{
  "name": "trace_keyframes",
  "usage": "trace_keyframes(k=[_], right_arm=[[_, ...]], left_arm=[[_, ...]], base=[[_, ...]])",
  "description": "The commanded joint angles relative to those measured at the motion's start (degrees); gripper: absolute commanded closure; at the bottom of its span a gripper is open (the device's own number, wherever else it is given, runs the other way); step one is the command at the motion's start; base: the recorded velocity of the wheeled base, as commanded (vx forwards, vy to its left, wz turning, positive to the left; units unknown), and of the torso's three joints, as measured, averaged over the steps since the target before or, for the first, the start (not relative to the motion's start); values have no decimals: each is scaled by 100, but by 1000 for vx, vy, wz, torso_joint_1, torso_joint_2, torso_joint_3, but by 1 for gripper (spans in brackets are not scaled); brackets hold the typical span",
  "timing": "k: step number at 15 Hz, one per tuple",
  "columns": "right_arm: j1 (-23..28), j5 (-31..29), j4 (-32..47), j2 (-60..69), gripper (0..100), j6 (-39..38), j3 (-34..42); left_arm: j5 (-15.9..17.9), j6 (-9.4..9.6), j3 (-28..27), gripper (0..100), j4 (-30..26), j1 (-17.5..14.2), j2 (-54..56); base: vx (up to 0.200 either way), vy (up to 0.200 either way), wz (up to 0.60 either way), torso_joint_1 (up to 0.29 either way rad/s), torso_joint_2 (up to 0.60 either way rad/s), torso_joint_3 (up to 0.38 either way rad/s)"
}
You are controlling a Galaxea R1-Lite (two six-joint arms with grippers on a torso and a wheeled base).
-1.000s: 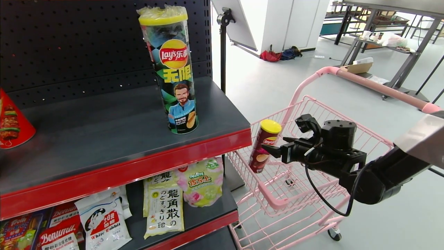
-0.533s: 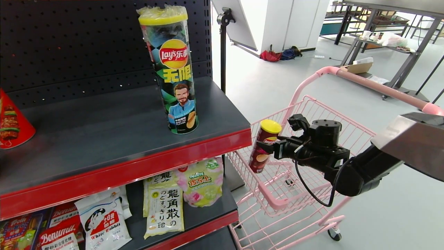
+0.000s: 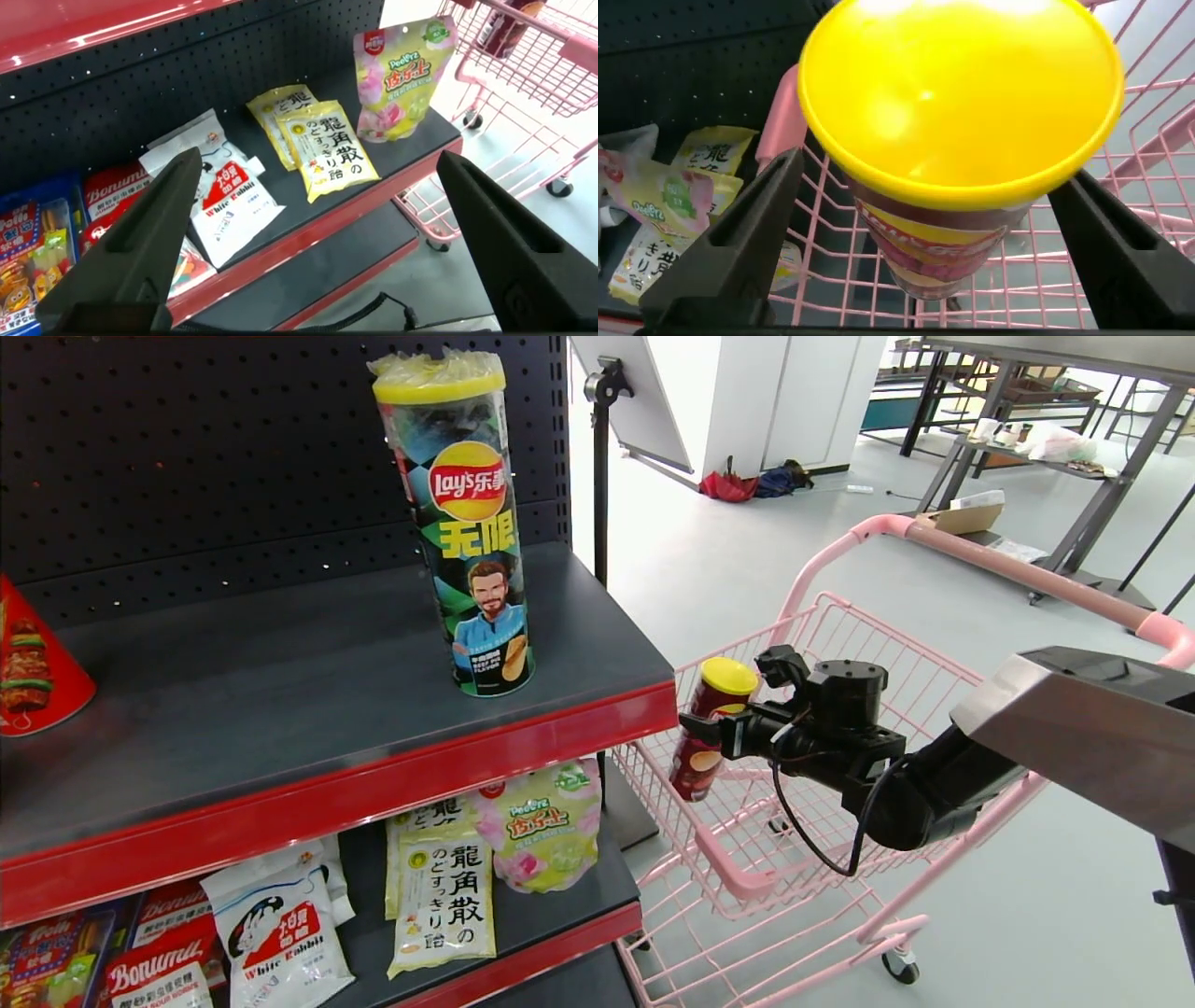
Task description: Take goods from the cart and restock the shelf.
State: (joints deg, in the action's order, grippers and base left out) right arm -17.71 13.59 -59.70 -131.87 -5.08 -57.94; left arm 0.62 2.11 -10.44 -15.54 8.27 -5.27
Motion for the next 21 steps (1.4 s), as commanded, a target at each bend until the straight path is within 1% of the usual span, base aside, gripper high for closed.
trace_keyframes(k=[1, 3, 6, 8, 10, 11, 13, 15, 16, 17, 18, 19, 20, 21], right_arm=[[-22, 3, -7, -94, 100, -10, -24], [-92, -15, -42, -217, 100, -186, -156], [-110, -94, -51, -208, 100, -186, -138], [-110, -305, -42, 12, 100, -186, -103], [-74, -331, 63, 355, 100, -177, -77], [-4, -392, 582, 1084, 100, -160, 125], [40, -480, 951, 1840, 100, -98, 424], [224, -753, 1074, 2552, 100, 289, 758], [295, -902, 1083, 3009, 100, 517, 1057], [321, -964, 1109, 3492, 100, 587, 1312], [339, -990, 1320, 4002, 100, 605, 1479], [365, -1157, 1733, 4547, 100, 684, 1540], [427, -1632, 2384, 5048, 100, 921, 1531], [479, -1939, 3166, 5619, 100, 1141, 1505]], left_arm=[[8, 0, 15, 0, -1, 0, -1], [8, 9, 33, 0, -1, 0, -1], [-9, 9, 33, 0, -1, 0, -1], [8, 9, 42, 0, -1, 0, -1], [26, 9, 42, 0, -1, 0, -1], [26, 0, 42, 0, 16, 0, -9], [35, 0, 42, 0, 16, 0, -1], [61, 0, 59, 0, 16, 0, -9], [78, 0, 50, 0, 16, 0, -9], [96, 0, 50, 0, 16, 0, -1], [96, 0, 42, 0, 16, 0, -1], [78, 0, 24, 0, 16, 0, -1], [52, 9, 24, 0, 16, 0, -9], [43, 9, 33, 0, 16, 0, -9]], base=[[0, 0, 0, 0, 0, 0], [0, 0, 0, 0, 0, 0], [0, 0, 0, 0, 0, 0], [0, 0, 0, 0, 0, 0], [0, 0, 0, 0, 0, 0], [0, 0, 0, 0, 0, 0], [0, 0, 0, 0, 0, 0], [0, 0, 0, 0, 0, 0], [0, 0, 0, 0, 0, 0], [0, 0, 0, 0, 0, 0], [0, 0, 0, 0, 0, 0], [0, 0, 0, 0, 0, 0], [0, 0, 0, 0, 0, 0], [0, 0, 0, 0, 0, 0]])
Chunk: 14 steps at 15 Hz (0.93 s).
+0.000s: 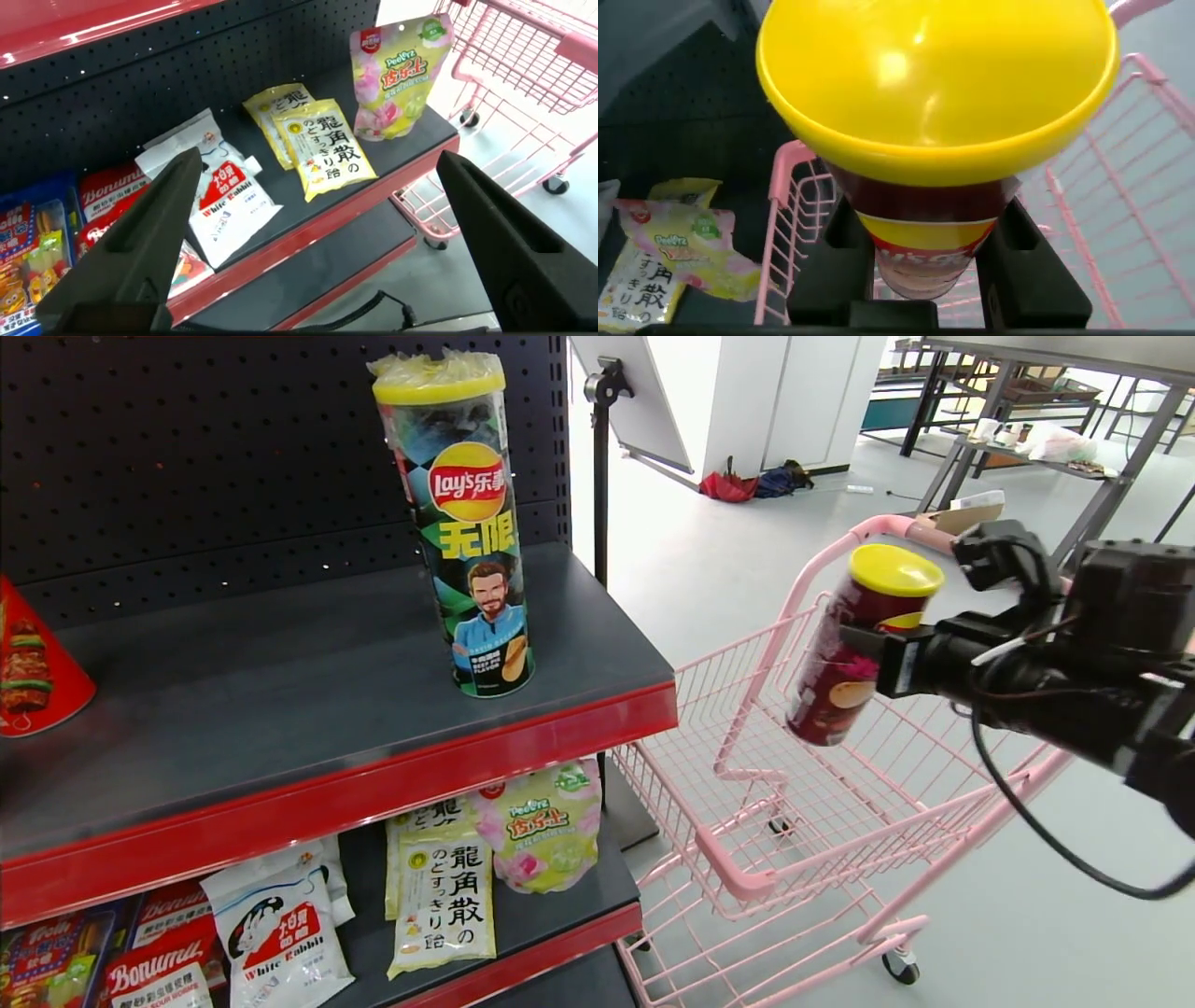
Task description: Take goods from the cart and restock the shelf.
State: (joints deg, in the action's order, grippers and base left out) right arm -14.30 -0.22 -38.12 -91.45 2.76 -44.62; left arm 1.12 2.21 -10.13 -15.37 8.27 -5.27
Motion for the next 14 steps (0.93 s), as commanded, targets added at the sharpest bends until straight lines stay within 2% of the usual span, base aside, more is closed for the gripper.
trace_keyframes(k=[1, 2, 4, 7, 9, 14], right_arm=[[138, -514, 1729, 2228, 100, 384, 217], [120, -549, 2291, 2791, 100, 392, 322], [138, -620, 2977, 3670, 100, 419, 595], [375, -778, 4199, 5454, 100, 419, 1386], [428, -804, 4963, 6183, 100, 410, 1491], [533, -857, 5623, 7221, 100, 586, 1843]], left_arm=[[-15, 52, 2, 0, -1, 0, -1], [-42, 184, -24, 0, -1, 0, -9], [-86, 298, -33, 0, -1, 0, -9], [-59, 298, -15, 0, -1, 0, -9], [-86, 280, -6, 0, 34, 0, -9], [-95, 272, 29, 0, 43, 0, -9]], base=[[0, 0, 0, 0, 0, 0], [0, 0, 0, 0, 0, 0], [0, 0, 0, 0, 0, 0], [0, 0, 0, 0, 0, 0], [0, 0, 0, 0, 0, 0], [0, 0, 0, 0, 0, 0]])
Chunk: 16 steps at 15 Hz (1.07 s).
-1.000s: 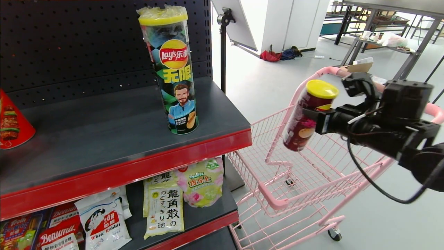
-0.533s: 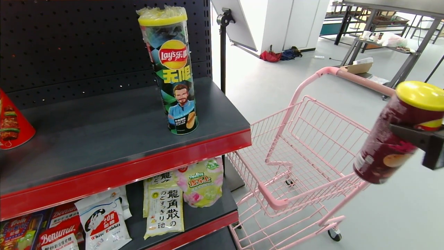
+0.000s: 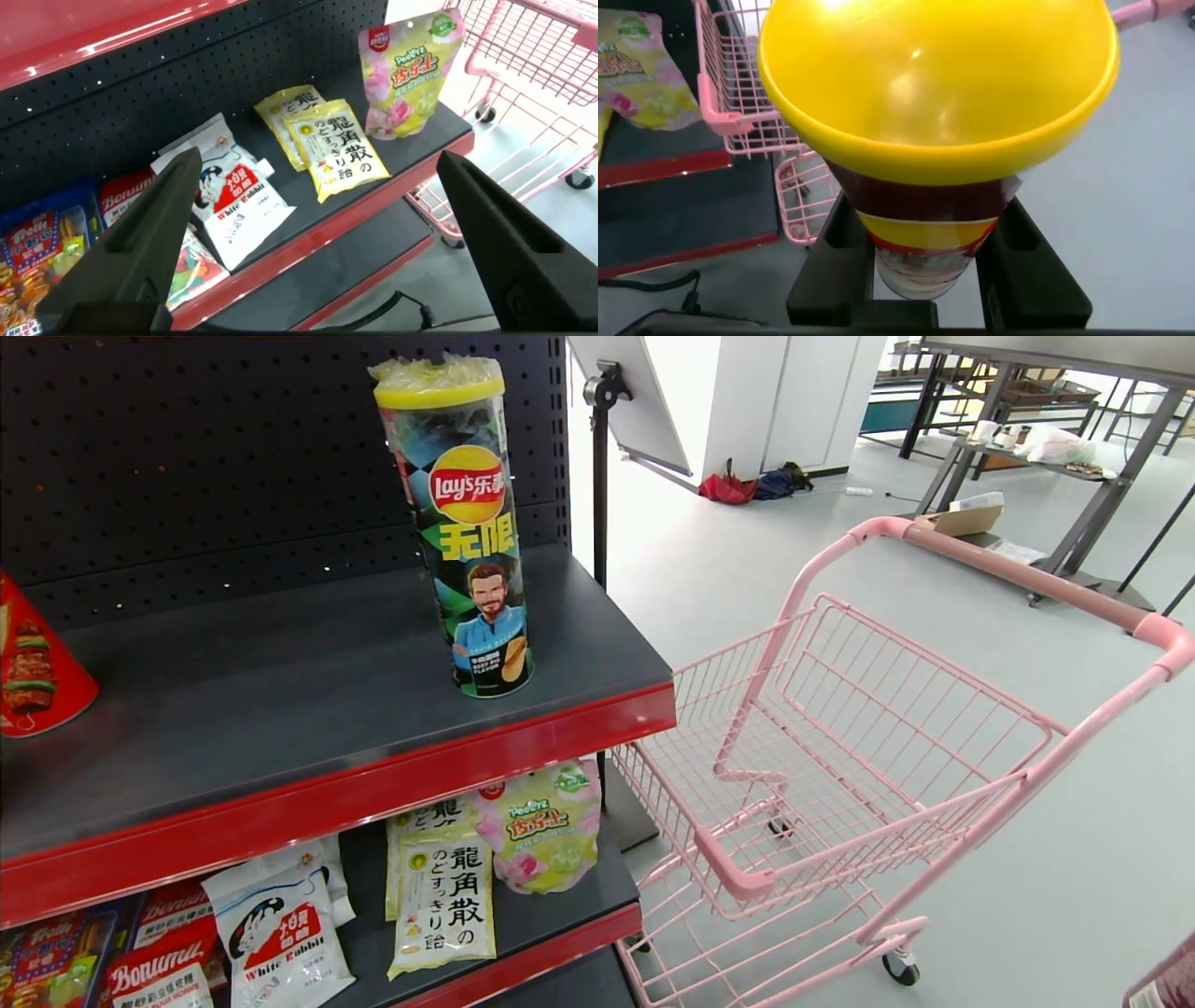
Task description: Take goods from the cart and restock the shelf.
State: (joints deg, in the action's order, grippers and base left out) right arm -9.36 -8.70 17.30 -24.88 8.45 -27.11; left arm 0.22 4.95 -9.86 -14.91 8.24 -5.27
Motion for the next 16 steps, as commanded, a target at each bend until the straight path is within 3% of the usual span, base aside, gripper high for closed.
trace_keyframes(k=[1, 7, 16], right_arm=[[40, -8, 186, 634, 100, 17, 92], [49, -8, 204, 678, 100, 69, 198], [40, -8, 204, 669, 100, 157, 250]], left_arm=[[4, -3, 11, 0, -3, 2, -9], [22, -3, 81, 0, 6, 2, -9], [40, -3, 55, 0, 14, 2, -9]], base=[[0, 0, 0, 0, 0, 0], [0, 0, 0, 13, -39, -28], [0, 0, 0, 194, -530, -339]])
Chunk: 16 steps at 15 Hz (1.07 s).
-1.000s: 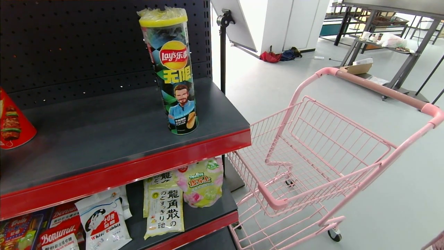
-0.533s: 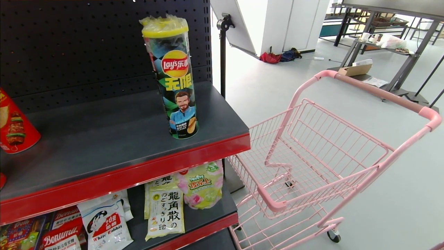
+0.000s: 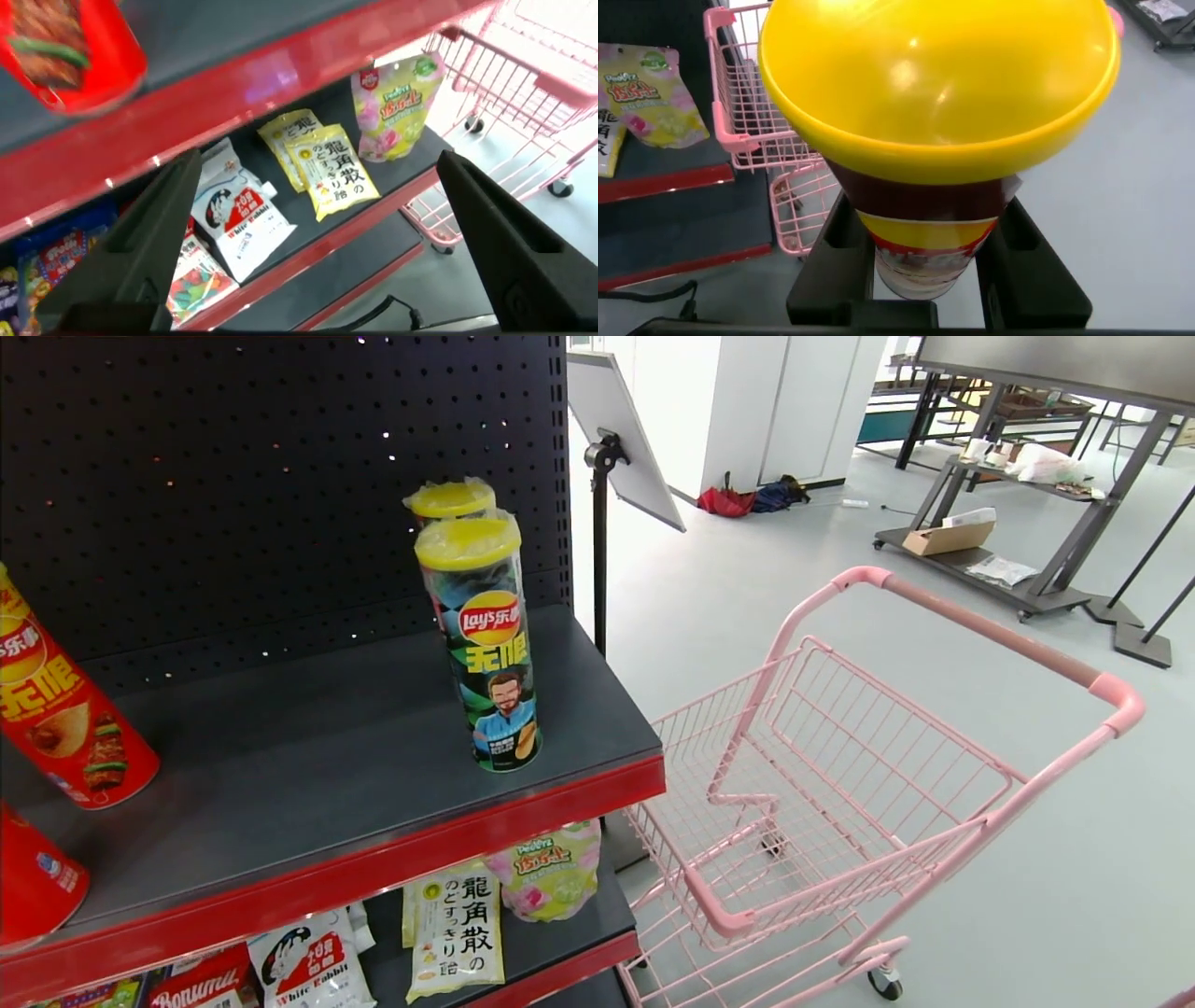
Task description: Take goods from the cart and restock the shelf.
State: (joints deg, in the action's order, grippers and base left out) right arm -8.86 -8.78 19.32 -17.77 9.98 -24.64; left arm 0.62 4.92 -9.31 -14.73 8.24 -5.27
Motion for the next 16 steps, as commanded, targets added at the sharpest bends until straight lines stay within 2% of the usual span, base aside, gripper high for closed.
trace_keyframes(k=[1, 12, 15, 16], right_arm=[[-10, -1, 1, -42, 100, 21, 3], [-10, -1, 1, -77, 100, 30, 12], [-10, -1, 10, -86, 100, 30, 38], [-10, -1, -16, -77, 100, 30, 99]], left_arm=[[-1, 0, -18, 0, -4, 2, -9], [8, 0, -44, 0, -4, 2, -9], [8, 0, -44, 0, -4, 2, -9], [8, 0, -44, 0, -4, 2, -9]], base=[[0, 0, 0, 193, -486, -295], [0, 0, 0, 163, -386, -228], [0, 0, 0, 31, -88, -41], [0, 0, 600, 17, -17, -12]])
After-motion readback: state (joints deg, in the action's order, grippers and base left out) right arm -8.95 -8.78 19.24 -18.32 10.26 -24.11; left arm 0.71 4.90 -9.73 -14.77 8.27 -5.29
